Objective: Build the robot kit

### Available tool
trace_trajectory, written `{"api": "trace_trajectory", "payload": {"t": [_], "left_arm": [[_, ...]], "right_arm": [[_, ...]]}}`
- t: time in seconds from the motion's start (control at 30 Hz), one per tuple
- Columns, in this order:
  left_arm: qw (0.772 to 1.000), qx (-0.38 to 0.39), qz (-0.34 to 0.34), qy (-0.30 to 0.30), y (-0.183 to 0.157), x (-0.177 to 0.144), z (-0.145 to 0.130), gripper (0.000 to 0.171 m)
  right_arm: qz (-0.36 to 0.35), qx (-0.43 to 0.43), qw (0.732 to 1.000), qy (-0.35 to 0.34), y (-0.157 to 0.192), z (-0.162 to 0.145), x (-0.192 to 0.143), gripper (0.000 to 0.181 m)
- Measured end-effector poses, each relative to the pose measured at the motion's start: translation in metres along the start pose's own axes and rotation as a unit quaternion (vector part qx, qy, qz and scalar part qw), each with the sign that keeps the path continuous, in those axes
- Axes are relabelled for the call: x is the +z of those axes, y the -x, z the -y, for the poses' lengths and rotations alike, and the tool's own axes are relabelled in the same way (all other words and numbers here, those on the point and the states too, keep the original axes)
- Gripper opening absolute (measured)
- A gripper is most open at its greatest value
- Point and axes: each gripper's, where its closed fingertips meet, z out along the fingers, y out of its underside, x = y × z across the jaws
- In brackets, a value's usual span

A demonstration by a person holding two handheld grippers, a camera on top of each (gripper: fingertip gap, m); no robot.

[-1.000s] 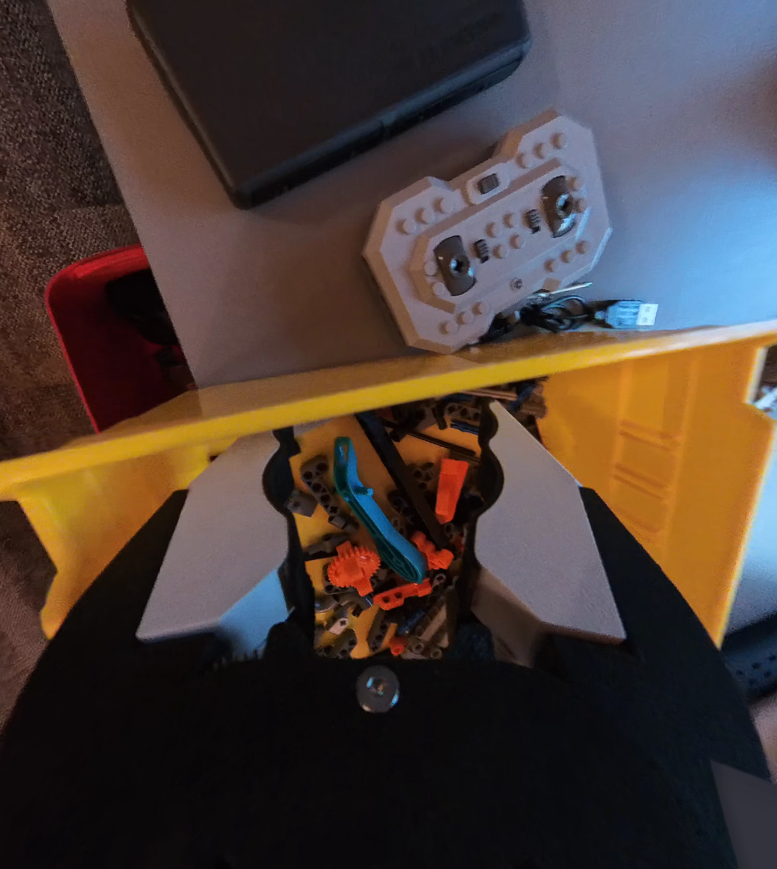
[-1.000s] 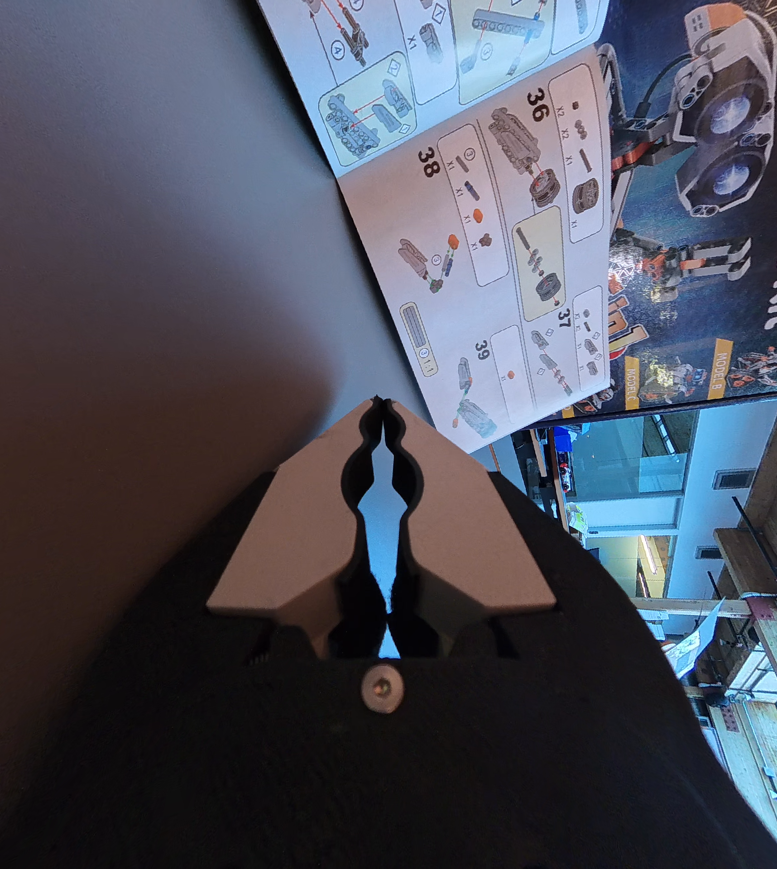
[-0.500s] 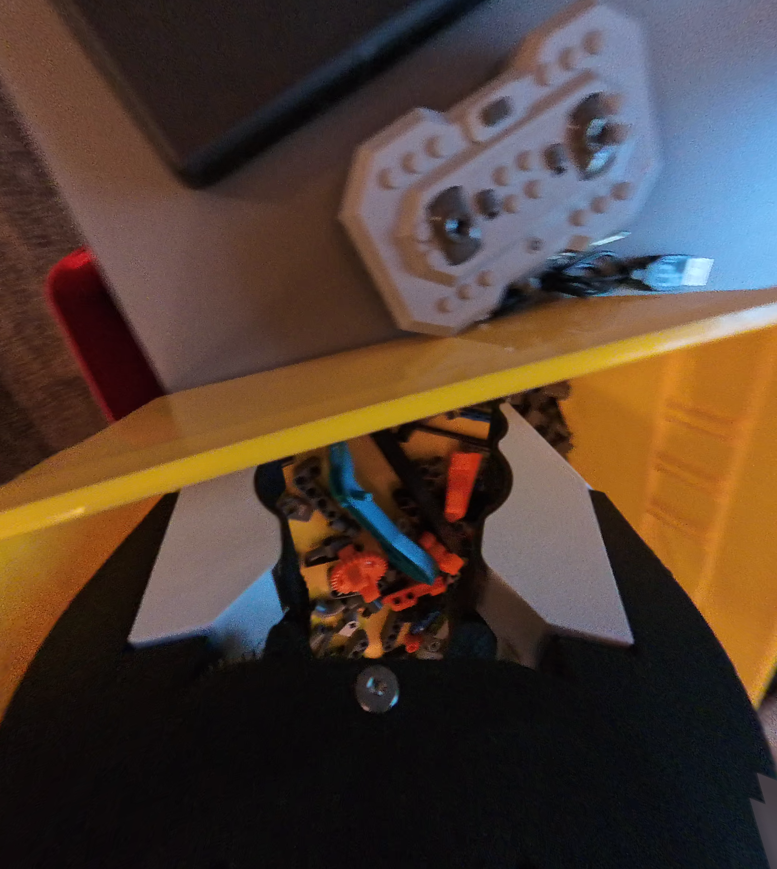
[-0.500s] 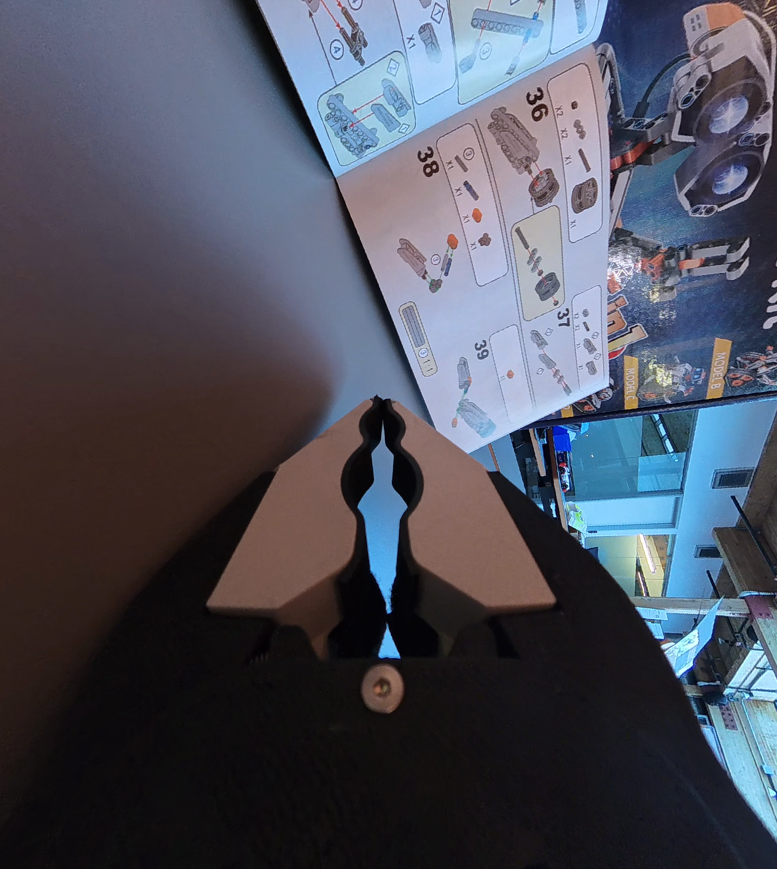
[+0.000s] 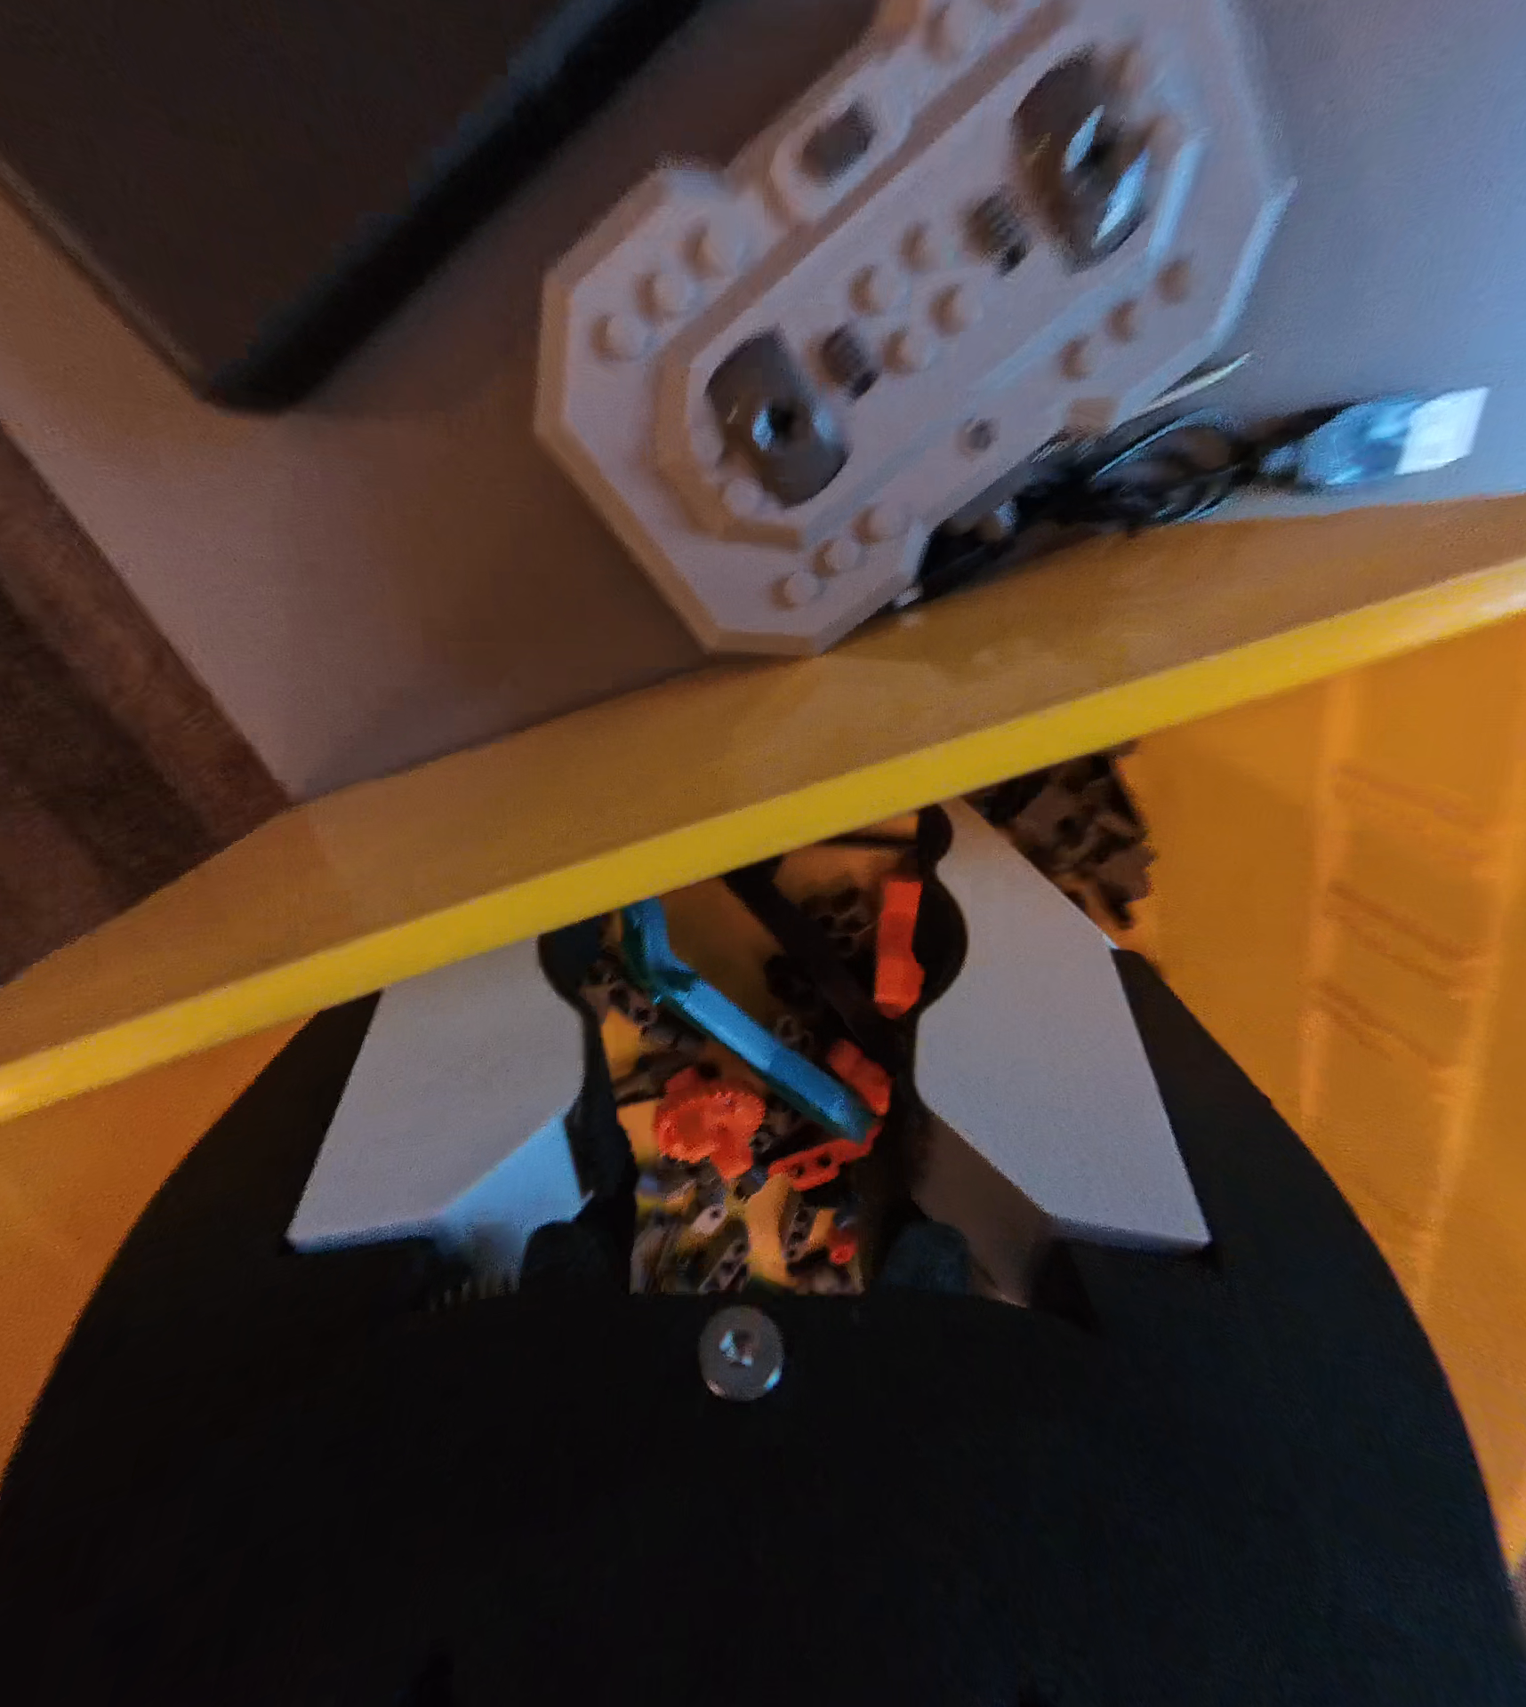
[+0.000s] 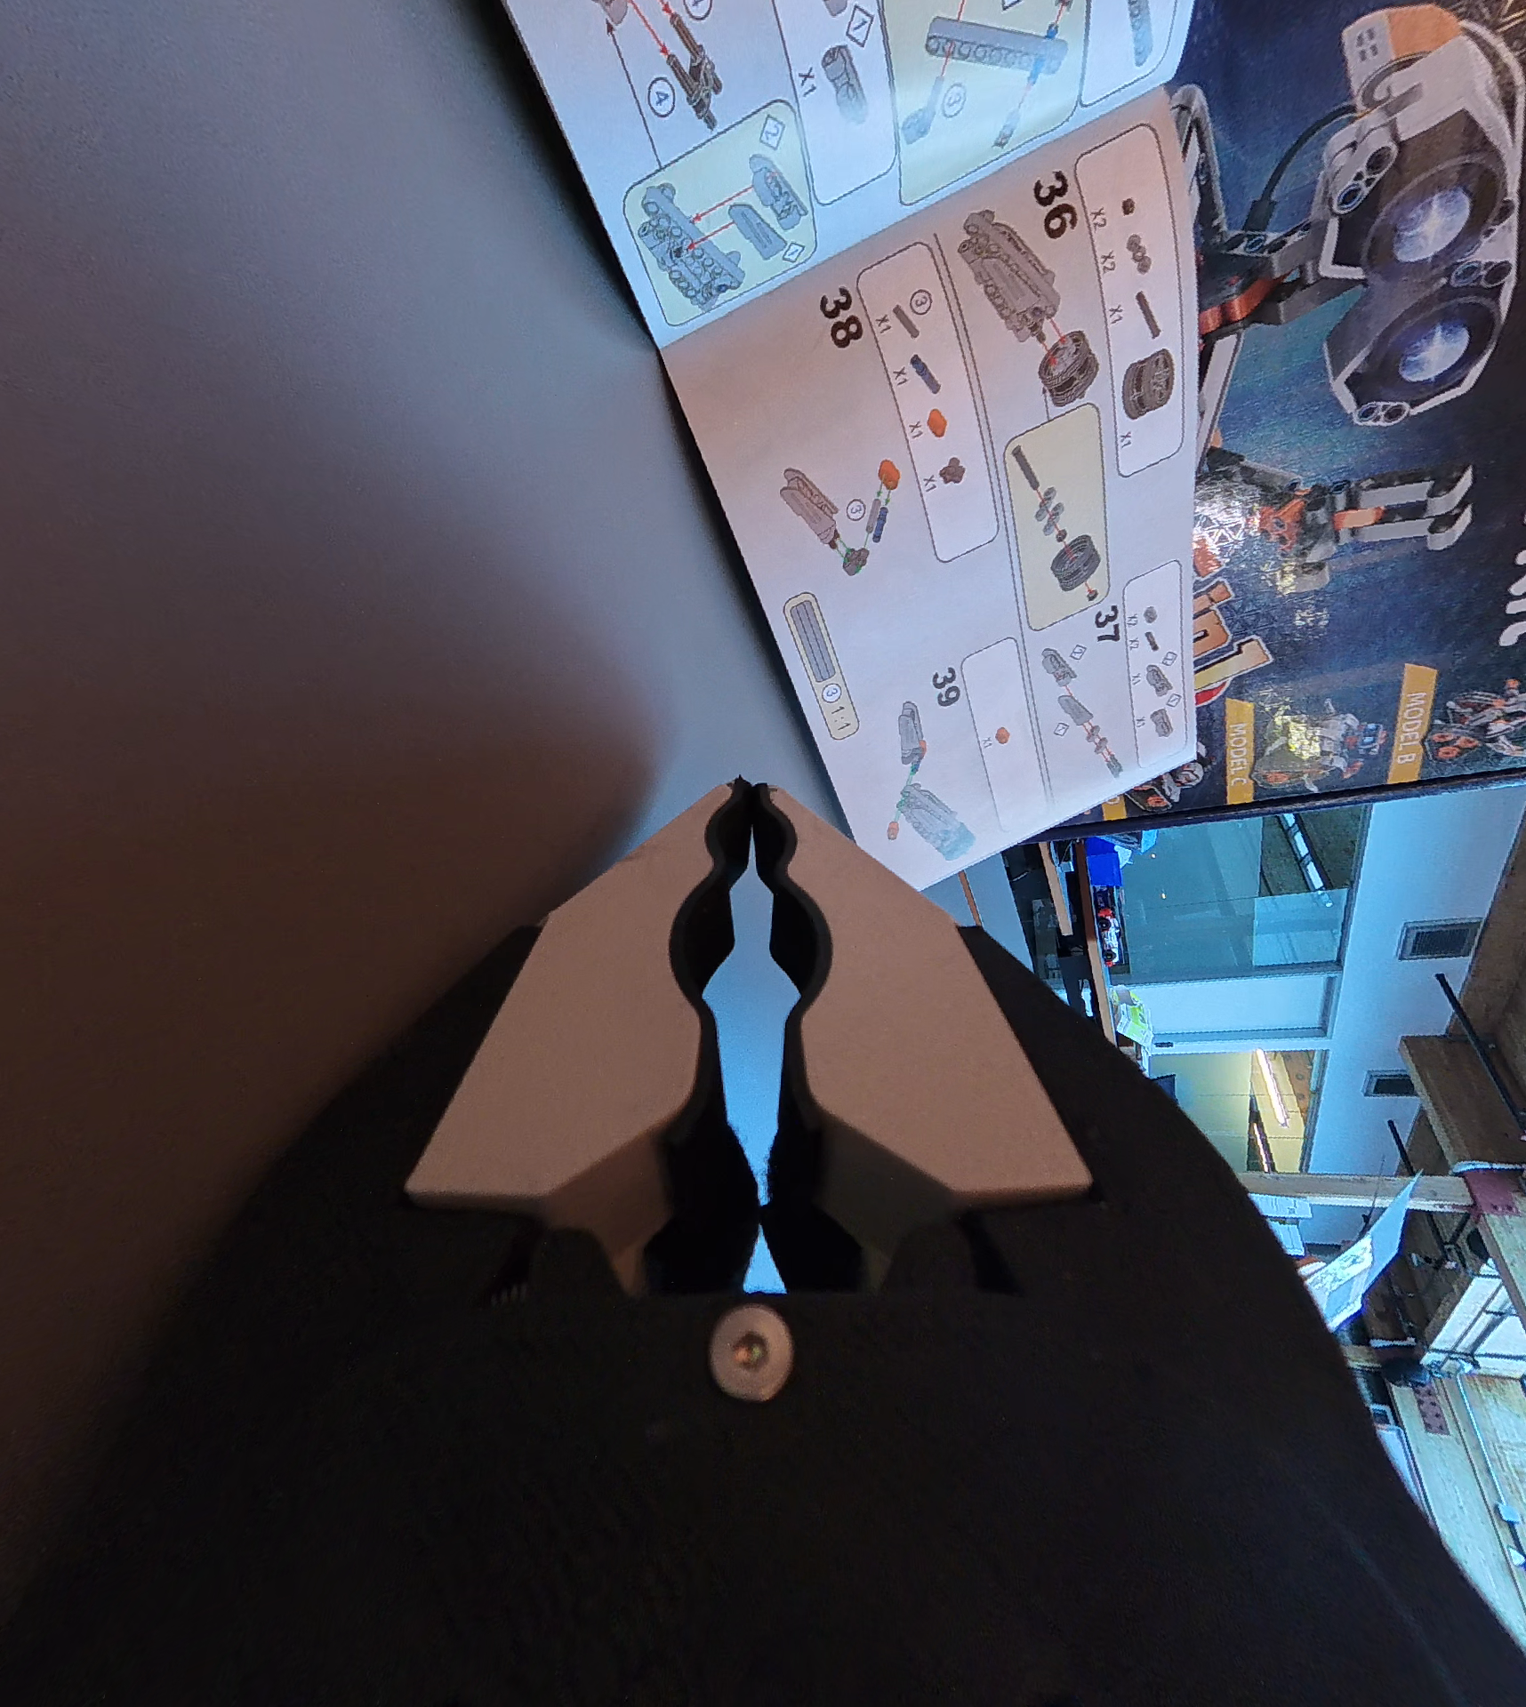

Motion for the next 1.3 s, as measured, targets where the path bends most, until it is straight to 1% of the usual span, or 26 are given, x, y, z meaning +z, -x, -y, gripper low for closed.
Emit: {"api": "trace_trajectory", "payload": {"t": [0.07,0.1,0.17,0.23,0.27,0.33,0.37,0.4,0.43,0.5,0.53,0.6,0.73,0.83,0.93,1.0,1.07,1.1,1.13,1.17,1.27,1.3], "left_arm": [[0.999,0.001,0.043,0.033,0.013,0.001,-0.013,0.058],[0.998,-0.009,0.050,0.049,0.016,0.001,-0.021,0.058],[0.995,-0.038,0.056,0.075,0.022,-0.001,-0.035,0.049],[0.992,-0.072,0.056,0.092,0.030,-0.004,-0.047,0.049],[0.990,-0.090,0.055,0.093,0.033,-0.005,-0.050,0.046],[0.990,-0.115,0.034,0.070,0.032,-0.008,-0.045,0.049],[0.991,-0.123,0.007,0.047,0.025,-0.010,-0.036,0.050],[0.992,-0.125,-0.025,0.020,0.014,-0.014,-0.025,0.056],[0.991,-0.119,-0.057,-0.009,0.003,-0.018,-0.013,0.057],[0.988,-0.099,-0.105,-0.049,-0.020,-0.027,0.004,0.046],[0.988,-0.088,-0.113,-0.055,-0.026,-0.029,0.008,0.046],[0.991,-0.068,-0.102,-0.053,-0.030,-0.027,0.009,0.046],[0.996,-0.053,-0.068,-0.027,-0.025,-0.016,0.005,0.049],[0.996,-0.040,-0.078,-0.027,-0.029,-0.009,0.010,0.051],[0.996,-0.046,-0.066,-0.031,-0.026,-0.005,0.012,0.043],[0.997,-0.059,-0.052,-0.022,-0.020,-0.004,0.008,0.034],[0.997,-0.079,-0.023,0.003,-0.006,-0.001,-0.003,0.025],[0.996,-0.090,-0.013,0.017,0.001,0.000,-0.010,0.029],[0.994,-0.103,-0.003,0.029,0.008,0.000,-0.017,0.024],[0.993,-0.116,0.009,0.031,0.015,-0.003,-0.021,0.027],[0.988,-0.155,0.023,-0.008,0.033,-0.016,-0.018,0.030],[0.986,-0.166,0.018,-0.026,0.035,-0.021,-0.014,0.032]], "right_arm": [[0.000,0.000,1.000,0.000,0.000,0.000,0.000,0.000],[0.000,0.000,1.000,0.000,0.000,0.000,0.000,0.000],[0.000,0.000,1.000,0.000,0.000,0.000,0.000,0.000],[0.000,0.000,1.000,0.000,0.000,0.000,0.000,0.000],[0.000,0.000,1.000,0.000,0.000,0.000,0.000,0.000],[0.000,0.000,1.000,0.000,0.000,0.000,0.000,0.000],[0.000,0.000,1.000,0.000,0.000,0.000,0.000,0.000],[0.000,0.000,1.000,0.000,0.000,0.000,0.000,0.000],[0.000,0.000,1.000,0.000,0.000,0.000,0.000,0.000],[0.000,0.000,1.000,0.000,0.000,0.000,0.000,0.000],[0.000,0.000,1.000,0.000,0.000,0.000,0.000,0.000],[0.000,0.000,1.000,0.000,0.000,0.000,0.000,0.000],[0.000,0.000,1.000,0.000,0.000,0.000,0.000,0.000],[0.000,0.000,1.000,0.000,0.000,0.000,0.000,0.000],[0.000,0.000,1.000,0.000,0.000,0.000,0.000,0.000],[0.000,0.000,1.000,0.000,0.000,0.000,0.000,0.000],[0.000,0.000,1.000,0.000,0.000,0.000,0.000,0.000],[0.000,0.000,1.000,0.000,0.000,0.000,0.000,0.000],[0.000,0.000,1.000,0.000,0.000,0.000,0.000,0.000],[0.000,0.000,1.000,0.000,0.000,0.000,0.000,0.000],[0.000,0.000,1.000,0.000,0.000,0.000,0.000,0.000],[0.000,0.000,1.000,0.000,0.000,0.000,0.000,0.000]]}}
